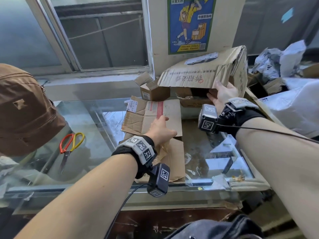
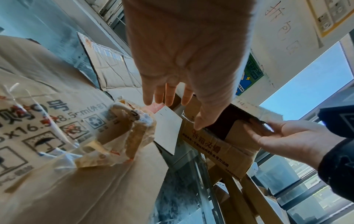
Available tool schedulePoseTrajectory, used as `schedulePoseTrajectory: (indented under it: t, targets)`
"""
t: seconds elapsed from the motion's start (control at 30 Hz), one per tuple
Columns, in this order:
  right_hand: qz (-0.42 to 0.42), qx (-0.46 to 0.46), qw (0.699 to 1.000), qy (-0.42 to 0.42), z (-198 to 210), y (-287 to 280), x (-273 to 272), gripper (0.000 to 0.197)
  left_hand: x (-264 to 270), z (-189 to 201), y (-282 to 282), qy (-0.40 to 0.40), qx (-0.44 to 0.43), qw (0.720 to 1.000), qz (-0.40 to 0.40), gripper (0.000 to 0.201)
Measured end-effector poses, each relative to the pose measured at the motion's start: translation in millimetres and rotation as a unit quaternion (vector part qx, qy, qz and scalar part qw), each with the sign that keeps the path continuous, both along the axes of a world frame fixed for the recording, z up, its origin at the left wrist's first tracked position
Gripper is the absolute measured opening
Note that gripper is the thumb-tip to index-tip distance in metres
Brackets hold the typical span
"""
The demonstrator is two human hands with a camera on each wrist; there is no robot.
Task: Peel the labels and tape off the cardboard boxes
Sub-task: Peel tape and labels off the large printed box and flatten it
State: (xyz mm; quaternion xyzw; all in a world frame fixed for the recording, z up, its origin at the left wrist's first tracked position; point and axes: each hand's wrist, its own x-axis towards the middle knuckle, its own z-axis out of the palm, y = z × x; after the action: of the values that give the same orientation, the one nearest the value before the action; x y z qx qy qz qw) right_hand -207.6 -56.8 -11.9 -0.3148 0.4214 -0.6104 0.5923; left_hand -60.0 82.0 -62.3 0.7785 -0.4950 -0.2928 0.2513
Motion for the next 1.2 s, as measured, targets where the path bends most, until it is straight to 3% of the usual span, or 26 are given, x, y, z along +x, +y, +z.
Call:
schedulePoseTrajectory:
  t: [0.17, 0.37, 0.5, 0.7, 0.9, 1.03, 1.13, 1.2]
  targets:
    - [0.023, -0.129, 0.991, 0.023, 37.8, 8.1, -0.2, 0.013, -6.5, 14.3, -15.7, 0.015, -0.014, 1.0, -0.012, 0.073]
    - [0.062, -0.236, 0.952, 0.184, 60.0, 13.9, -6.2, 0.02, -19.9, 31.1, -33.5, -0.011, -0.09, 0.995, -0.048, 0.084]
    - [0.11, -0.253, 0.927, 0.255, 57.5, 22.5, -8.3, 0.019, -33.1, 41.5, -39.6, 0.024, -0.108, 0.991, -0.075, 0.089]
    - [0.13, -0.187, 0.964, 0.14, 71.1, 31.0, -12.6, 0.012, -43.9, 34.6, -39.6, -0.079, -0.122, 0.979, -0.14, 0.085]
    - [0.153, -0.213, 0.964, 0.037, 99.7, 43.6, -10.2, 0.011, -57.7, 33.8, -44.8, -0.1, -0.111, 0.972, -0.181, 0.062]
    - [0.157, -0.216, 0.963, 0.034, 102.1, 46.5, -13.3, 0.01, -66.6, 35.8, -40.0, -0.175, 0.003, 0.948, -0.267, 0.053]
    - [0.145, -0.195, 0.968, 0.06, 89.6, 43.9, -21.0, 0.008, -76.0, 22.0, -35.9, -0.154, 0.089, 0.932, -0.316, 0.054]
    - [0.119, -0.167, 0.974, 0.095, 77.5, 40.8, -26.1, 0.007, -83.5, 10.4, -34.1, -0.149, 0.1, 0.932, -0.315, 0.057]
